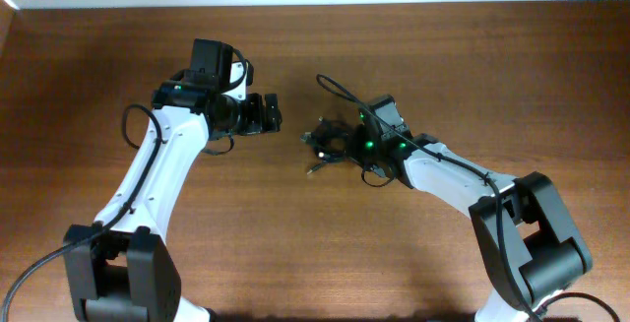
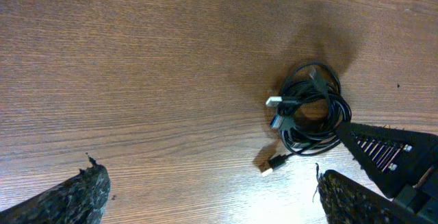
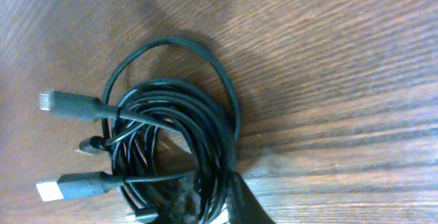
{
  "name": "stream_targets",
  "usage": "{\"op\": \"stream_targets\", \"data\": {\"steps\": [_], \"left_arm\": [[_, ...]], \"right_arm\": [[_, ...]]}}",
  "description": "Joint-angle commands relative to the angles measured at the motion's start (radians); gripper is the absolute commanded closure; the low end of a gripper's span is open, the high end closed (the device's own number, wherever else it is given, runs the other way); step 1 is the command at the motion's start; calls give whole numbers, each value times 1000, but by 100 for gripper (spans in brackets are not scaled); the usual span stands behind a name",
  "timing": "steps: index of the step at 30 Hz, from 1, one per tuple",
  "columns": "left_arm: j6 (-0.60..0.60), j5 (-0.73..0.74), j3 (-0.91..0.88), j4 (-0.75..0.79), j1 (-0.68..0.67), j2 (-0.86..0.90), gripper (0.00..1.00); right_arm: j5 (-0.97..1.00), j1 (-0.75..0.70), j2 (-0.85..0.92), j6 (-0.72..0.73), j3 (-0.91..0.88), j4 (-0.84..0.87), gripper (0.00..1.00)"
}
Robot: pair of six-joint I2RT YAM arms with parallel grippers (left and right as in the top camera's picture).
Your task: Untangle cables
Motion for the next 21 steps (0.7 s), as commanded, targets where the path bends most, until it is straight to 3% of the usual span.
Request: {"op": "stream_targets", "data": {"steps": [1, 7, 11, 16, 21], "left_arm": [[-6, -6, 15, 2, 2, 1, 1], [-6, -5, 15, 1, 1, 1, 1], [-7, -3, 15, 1, 1, 1, 1], [-7, 232, 15, -14, 1, 1, 1], [-6, 267, 14, -15, -10, 1, 1]], "right_arm": [[-69, 5, 1, -34, 13, 0, 96], [-178, -6, -138, -246, 54, -49, 96], [-189, -6, -280, -302, 55, -80, 96], [-346, -4, -393, -378, 55, -78, 96], [-552, -6, -408, -378, 55, 35, 96]]}}
